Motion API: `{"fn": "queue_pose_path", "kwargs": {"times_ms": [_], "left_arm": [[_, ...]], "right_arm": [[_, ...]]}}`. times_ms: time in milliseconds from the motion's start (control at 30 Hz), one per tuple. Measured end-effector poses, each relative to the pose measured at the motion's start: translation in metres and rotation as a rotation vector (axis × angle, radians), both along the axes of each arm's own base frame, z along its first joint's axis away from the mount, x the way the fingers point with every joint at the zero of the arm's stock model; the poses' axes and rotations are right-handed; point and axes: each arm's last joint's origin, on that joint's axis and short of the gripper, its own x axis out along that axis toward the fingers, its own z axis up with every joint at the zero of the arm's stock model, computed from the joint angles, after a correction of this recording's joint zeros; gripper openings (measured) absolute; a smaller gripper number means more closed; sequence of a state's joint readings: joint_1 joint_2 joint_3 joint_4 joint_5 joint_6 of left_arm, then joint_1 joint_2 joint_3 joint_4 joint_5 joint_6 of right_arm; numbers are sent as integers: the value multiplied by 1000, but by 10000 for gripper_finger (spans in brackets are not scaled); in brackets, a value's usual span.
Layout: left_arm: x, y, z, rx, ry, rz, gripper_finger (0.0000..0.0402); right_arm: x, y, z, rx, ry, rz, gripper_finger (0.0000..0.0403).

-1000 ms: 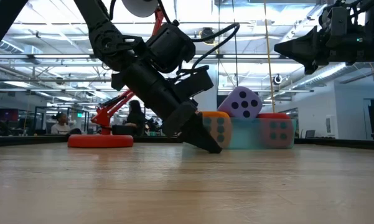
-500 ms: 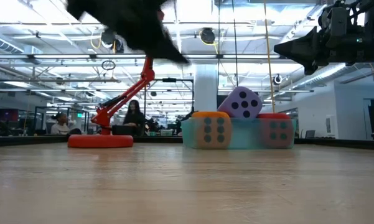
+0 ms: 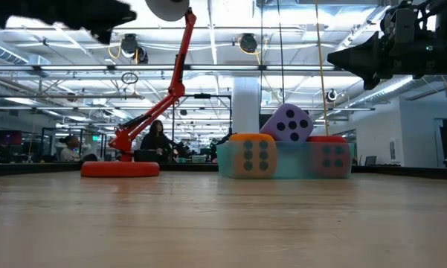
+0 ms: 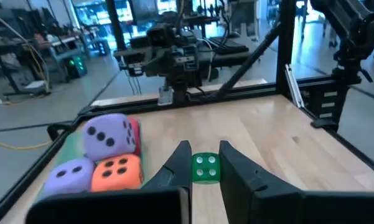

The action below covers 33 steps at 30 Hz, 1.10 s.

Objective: Pick & Place Dice
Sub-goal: Put the small green dice into the bin

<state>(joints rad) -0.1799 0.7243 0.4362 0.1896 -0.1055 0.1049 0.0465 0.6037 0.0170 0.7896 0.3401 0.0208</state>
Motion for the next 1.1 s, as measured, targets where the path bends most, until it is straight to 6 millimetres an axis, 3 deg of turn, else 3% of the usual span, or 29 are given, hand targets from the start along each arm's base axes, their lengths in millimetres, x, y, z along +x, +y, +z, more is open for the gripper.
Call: {"fn": "queue_pose_path", "kwargs": {"times_ms": [267, 367, 667, 800, 900, 1100], "left_arm": [[-40, 8, -32, -16, -102, 27, 40], [-48, 10, -41, -11, -137, 36, 40], [-55, 12, -42, -57, -151, 68, 40], [-48, 15, -43, -166, -101, 219, 40], [-36, 13, -38, -162, -50, 232, 40], [15, 8, -16, -56, 63, 391, 40]], "right_arm": [[0, 0, 0, 4, -1, 0, 4], [0, 0, 0, 2, -1, -1, 4], [0, 0, 0, 12, -3, -1, 4], [0, 0, 0, 10, -4, -2, 4], [0, 0, 1, 5, -10, -3, 4], [0, 0, 1, 3, -12, -3, 4]]}}
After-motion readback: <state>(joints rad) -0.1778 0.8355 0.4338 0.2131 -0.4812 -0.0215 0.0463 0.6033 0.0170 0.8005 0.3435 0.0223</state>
